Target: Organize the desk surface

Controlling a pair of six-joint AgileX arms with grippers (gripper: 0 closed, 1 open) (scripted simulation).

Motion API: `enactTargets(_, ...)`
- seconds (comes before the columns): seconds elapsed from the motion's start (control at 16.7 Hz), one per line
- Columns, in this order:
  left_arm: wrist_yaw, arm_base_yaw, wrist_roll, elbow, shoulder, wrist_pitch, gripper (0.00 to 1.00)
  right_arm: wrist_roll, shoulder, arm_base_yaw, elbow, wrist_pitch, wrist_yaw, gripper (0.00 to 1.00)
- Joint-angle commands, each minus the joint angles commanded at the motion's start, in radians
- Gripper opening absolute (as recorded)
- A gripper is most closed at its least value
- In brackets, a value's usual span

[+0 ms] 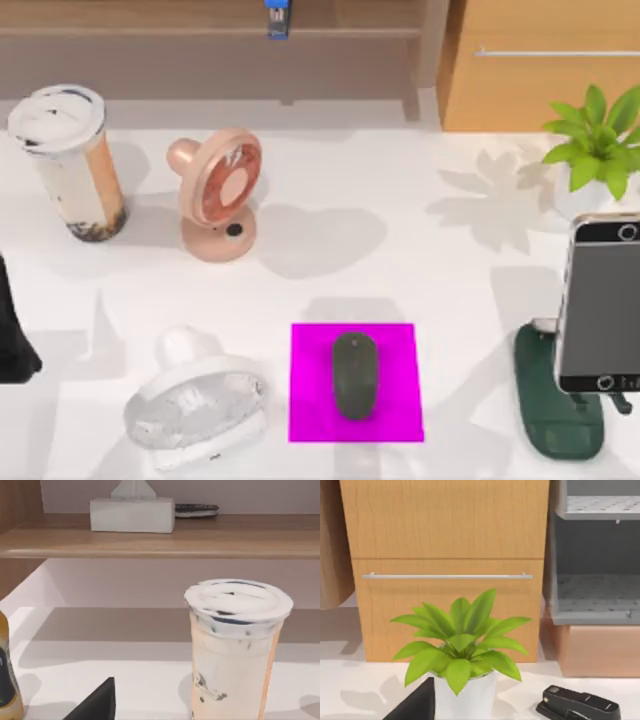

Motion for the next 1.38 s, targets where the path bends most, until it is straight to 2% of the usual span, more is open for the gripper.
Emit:
enactTargets(0.42, 0.001, -0.002, -0.003, 0.001, 0.01, 0.01, 1.0, 0.0, 0.0, 0.0, -0.001, 0.0, 0.0, 1.0)
enactTargets(0.66, 0.003, -0.032, -0.032, 0.012, 0.153, 0.144, 1.0, 0.0, 0.0, 0.0, -0.001, 0.0, 0.0, 1.0)
enactTargets(0.96, -0.009, -0.077, -0.066, 0.037, 0.527, 0.43, 1.0, 0.0, 0.0, 0.0, -0.001, 0.0, 0.0, 1.0)
enactTargets(1.38, -0.042, -0.107, -0.06, 0.131, 1.235, 0.959, 1.0, 0.0, 0.0, 0.0, -0.001, 0.0, 0.0, 1.0)
